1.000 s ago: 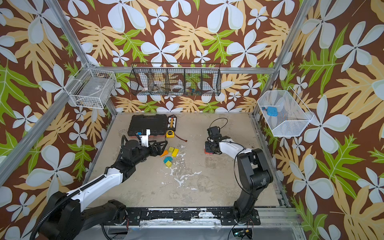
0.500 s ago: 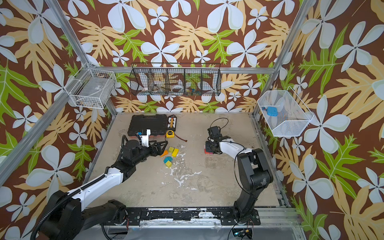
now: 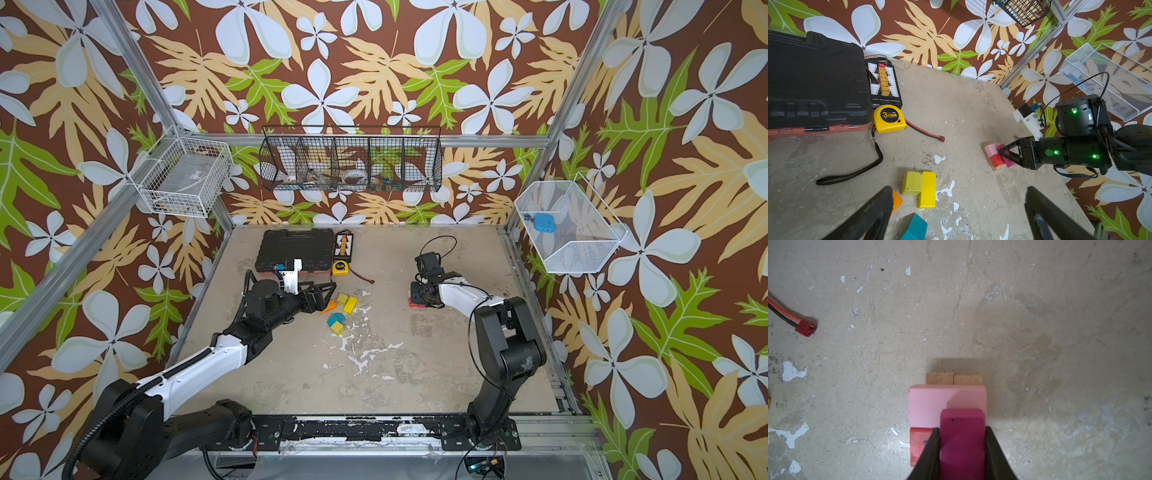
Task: Build the wood block tower
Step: 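Lower the magenta block onto the pink and red blocks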
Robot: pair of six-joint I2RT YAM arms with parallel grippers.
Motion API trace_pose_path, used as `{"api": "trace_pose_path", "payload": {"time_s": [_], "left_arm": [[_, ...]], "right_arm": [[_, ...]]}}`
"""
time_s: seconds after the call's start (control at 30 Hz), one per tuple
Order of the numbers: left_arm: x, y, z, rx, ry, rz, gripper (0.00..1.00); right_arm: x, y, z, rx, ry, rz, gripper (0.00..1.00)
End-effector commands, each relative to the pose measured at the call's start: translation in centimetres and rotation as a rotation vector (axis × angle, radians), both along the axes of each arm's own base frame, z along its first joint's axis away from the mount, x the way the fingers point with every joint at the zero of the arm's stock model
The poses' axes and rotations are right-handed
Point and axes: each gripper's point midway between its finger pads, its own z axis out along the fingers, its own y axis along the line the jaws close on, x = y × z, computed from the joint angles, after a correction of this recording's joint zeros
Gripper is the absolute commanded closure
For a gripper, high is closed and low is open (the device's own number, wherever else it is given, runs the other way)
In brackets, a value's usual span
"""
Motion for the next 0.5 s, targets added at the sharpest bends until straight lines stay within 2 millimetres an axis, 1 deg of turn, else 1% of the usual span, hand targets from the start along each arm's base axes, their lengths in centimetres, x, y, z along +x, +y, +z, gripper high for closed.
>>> {"api": "trace_pose_path", "payload": {"time_s": [0.0, 0.13, 0.37, 0.47], "left_arm": [[0.31, -0.27, 1.26, -0.023, -0.040, -0.008, 0.00], [0.42, -0.31, 1.20, -0.023, -0.039, -0.008, 0.00], [0.52, -0.41, 0.82, -0.021, -0.029, -0.010, 0.00], [0.52, -0.42, 0.83, -0.021, -0.030, -0.011, 0.00]], "right_arm": [[0.48, 0.07, 0.50, 0.009, -0.024, -0.010, 0.91], [0.65, 0.12, 0.69, 0.015, -0.034, -0.011, 0.91], [0.80, 0.00, 0.11, 0.002, -0.017, -0.016, 0.91], [0.77, -0.08, -0.02, -0.007, -0.012, -0.016, 0.85]]}}
